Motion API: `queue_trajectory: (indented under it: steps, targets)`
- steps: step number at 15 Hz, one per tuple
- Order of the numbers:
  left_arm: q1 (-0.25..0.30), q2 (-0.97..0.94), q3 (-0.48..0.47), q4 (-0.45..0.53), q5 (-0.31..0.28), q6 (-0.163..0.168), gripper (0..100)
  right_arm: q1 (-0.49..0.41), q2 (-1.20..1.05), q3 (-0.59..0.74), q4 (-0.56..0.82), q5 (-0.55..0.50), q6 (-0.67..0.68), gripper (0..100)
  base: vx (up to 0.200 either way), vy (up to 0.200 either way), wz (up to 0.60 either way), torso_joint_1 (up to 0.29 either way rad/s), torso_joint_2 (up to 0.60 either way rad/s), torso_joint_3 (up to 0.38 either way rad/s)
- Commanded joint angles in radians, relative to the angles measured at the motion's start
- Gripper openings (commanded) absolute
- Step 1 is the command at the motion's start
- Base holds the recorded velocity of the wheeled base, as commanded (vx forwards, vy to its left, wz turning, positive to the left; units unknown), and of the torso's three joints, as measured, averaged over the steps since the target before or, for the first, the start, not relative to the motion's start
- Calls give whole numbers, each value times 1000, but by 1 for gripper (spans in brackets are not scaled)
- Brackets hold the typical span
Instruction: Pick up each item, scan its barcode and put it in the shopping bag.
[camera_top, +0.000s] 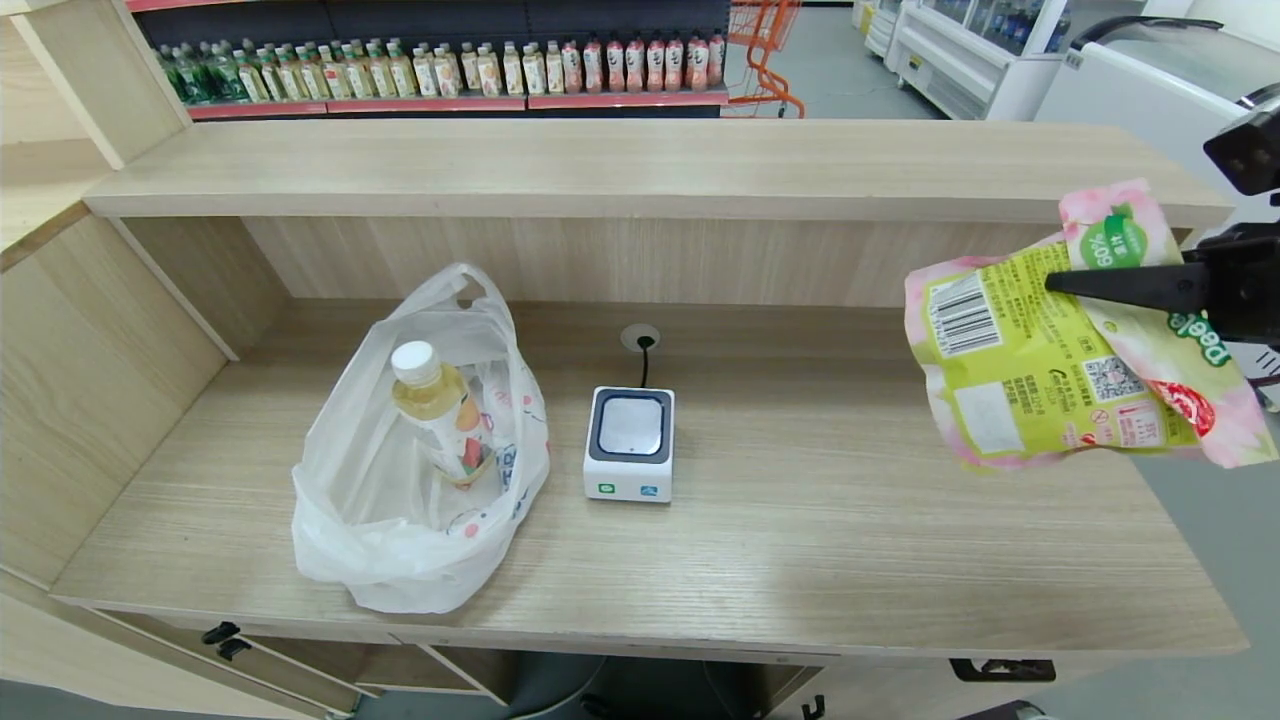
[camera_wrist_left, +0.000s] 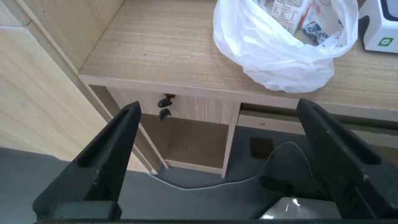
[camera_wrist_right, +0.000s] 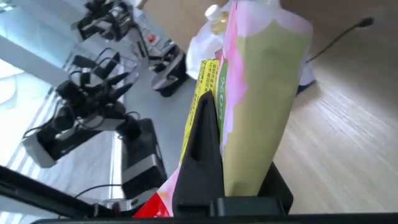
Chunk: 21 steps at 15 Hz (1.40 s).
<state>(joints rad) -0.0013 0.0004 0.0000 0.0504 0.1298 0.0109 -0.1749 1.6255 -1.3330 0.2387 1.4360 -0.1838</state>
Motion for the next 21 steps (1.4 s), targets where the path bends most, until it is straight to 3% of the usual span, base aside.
queue_trajectory:
  steps: [1, 8, 10, 12, 17, 21]
  targets:
    - [0, 0, 0, 0, 1, 0, 100, 49, -38, 24, 2, 27, 14, 0, 0, 0, 0, 0, 0, 0]
    - [0, 0, 0, 0, 1, 0, 100, 152, -101, 112, -2, 35, -65, 0, 0, 0, 0, 0, 0, 0]
    - [0, 0, 0, 0, 1, 0, 100, 196, -124, 170, -1, 35, -224, 0, 0, 0, 0, 0, 0, 0]
    - [0, 0, 0, 0, 1, 0, 100, 236, -139, 186, 1, 34, -299, 0, 0, 0, 0, 0, 0, 0]
    - [0, 0, 0, 0, 1, 0, 100, 313, -225, 229, 1, 31, -307, 0, 0, 0, 0, 0, 0, 0]
    - [1, 0, 0, 0, 1, 0, 100, 316, -245, 324, 1, 27, -378, 0, 0, 0, 0, 0, 0, 0]
